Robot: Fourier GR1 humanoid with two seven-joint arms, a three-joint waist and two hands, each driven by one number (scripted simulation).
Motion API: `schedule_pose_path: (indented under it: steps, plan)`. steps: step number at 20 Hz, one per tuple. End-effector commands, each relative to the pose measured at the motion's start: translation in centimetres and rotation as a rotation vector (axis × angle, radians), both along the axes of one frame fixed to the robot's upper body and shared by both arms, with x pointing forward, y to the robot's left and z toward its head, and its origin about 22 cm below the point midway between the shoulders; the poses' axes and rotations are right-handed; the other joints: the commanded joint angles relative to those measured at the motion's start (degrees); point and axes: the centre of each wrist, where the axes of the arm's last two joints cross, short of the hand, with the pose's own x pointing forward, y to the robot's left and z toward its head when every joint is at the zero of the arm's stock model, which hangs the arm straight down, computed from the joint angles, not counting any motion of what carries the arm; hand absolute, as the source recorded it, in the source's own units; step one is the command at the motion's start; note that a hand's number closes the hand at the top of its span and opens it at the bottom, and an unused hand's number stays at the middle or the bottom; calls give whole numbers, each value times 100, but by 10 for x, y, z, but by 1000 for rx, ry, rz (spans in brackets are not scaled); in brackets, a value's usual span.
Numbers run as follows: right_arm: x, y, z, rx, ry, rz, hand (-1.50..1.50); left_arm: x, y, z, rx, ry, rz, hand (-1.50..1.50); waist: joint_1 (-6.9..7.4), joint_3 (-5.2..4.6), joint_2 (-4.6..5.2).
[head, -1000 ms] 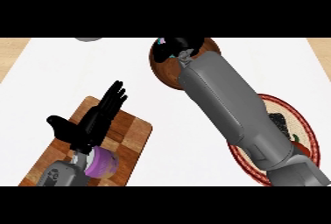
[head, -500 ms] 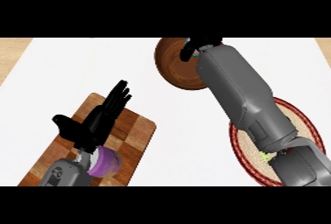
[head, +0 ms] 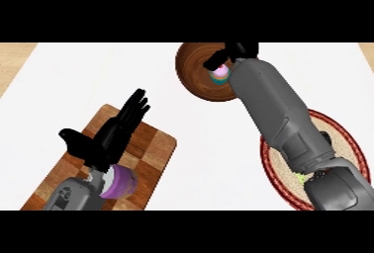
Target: Pick the cupcake from the placemat and place it in the bowl
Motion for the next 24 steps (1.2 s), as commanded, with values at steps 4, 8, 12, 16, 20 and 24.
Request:
schedule_pose_path:
  steps: [4, 8, 12, 16, 20, 24]
  plan:
    - [-2, -10, 22, 432, -338, 35, -150, -9, 1, -7, -1, 35, 7, 0, -131, 13, -81]
    - [-15, -16, 3, 578, -425, 176, -150, -4, 11, -12, -4, 60, 63, 0, -358, 2, -190]
    - [-36, -34, -8, 653, -446, 250, -150, -22, 35, -21, -1, 94, 79, 0, -540, -6, -287]
    - [-74, -38, -26, 714, -461, 334, -150, -23, 27, -24, 0, 99, 97, 0, -680, -6, -354]
    - [-124, -38, -55, 728, -462, 406, -150, -12, 32, -23, -8, 97, 134, 0, -861, -10, -355]
    - [-178, -67, -85, 692, -455, 408, 150, -24, 45, -24, 0, 89, 179, 0, -1065, -10, -409]
